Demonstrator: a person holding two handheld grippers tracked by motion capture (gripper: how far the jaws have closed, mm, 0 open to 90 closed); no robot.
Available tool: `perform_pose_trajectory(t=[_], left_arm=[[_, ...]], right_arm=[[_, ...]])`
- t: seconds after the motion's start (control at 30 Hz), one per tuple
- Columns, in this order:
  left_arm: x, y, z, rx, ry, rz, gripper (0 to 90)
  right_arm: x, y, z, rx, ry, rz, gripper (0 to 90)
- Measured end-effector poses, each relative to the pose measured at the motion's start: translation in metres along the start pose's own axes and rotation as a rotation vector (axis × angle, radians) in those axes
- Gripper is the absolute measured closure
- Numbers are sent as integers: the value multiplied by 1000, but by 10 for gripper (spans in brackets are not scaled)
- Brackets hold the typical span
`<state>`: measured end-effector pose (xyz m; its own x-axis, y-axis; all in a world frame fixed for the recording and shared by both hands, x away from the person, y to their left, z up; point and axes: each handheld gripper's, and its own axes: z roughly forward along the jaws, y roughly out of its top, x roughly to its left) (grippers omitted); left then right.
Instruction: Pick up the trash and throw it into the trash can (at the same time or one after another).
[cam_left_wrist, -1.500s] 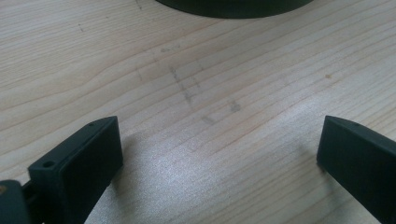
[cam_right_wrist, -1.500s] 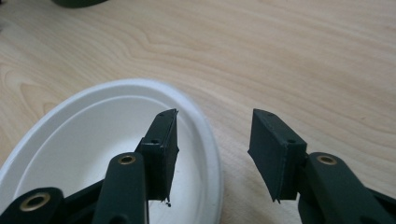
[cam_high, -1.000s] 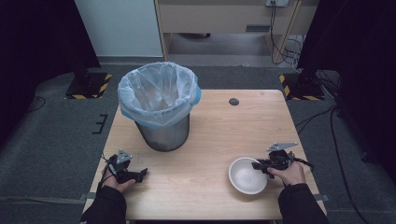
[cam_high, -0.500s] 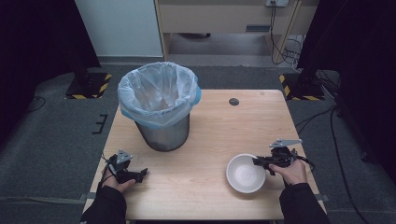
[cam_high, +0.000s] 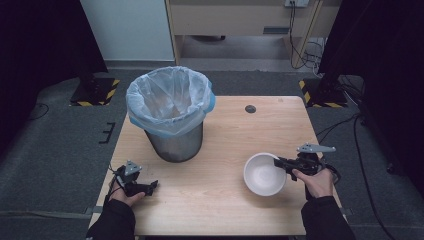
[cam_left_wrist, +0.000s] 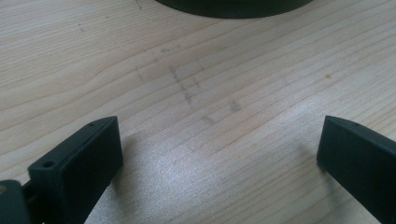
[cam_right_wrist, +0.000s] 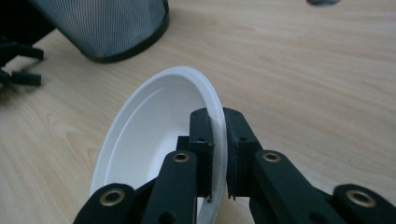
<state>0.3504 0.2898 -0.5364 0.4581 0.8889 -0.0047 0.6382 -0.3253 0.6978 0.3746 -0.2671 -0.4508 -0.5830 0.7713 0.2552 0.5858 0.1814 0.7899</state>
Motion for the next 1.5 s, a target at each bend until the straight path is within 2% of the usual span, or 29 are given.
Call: perform_pose_trajectory(t=[0.03,0.13,0.17,0.33,0.53,0.57,0.6,0.63,0.77,0.83,0.87,1.0,1.23,1.33,1.5], left_arm=[[0,0,0,-1,0,0,0],[0,0,0,0,0,0,0],[0,0,0,0,0,0,0],[0,0,0,0,0,0,0],[0,0,0,-1,0,0,0],[0,0,0,-1,0,0,0],[0,0,0,-1,0,0,0],[0,0,0,0,0,0,0],[0,0,0,0,0,0,0],[0,0,0,0,0,0,0],[0,0,0,0,0,0,0],[0,0,0,0,0,0,0],[0,0,0,0,1,0,0],[0,0,0,0,0,0,0],[0,0,0,-1,0,0,0]], right_arm=[[1,3,-3,-31,-8,10,835],[2,5,-6,-62,-13,13,836],[3,8,-9,-92,-17,17,836],[4,12,-14,-143,-14,25,836],[4,20,-25,-245,-14,48,836],[4,22,-28,-279,-16,55,836],[4,22,-28,-279,-16,55,836],[4,25,-31,-312,-14,62,836],[5,29,-36,-358,-12,75,836],[7,34,-42,-402,-9,83,836],[7,34,-42,-402,-9,83,836],[14,45,-49,-467,3,81,836],[21,62,-60,-529,32,72,836],[26,75,-65,-590,46,77,836],[31,90,-65,-627,59,81,836]])
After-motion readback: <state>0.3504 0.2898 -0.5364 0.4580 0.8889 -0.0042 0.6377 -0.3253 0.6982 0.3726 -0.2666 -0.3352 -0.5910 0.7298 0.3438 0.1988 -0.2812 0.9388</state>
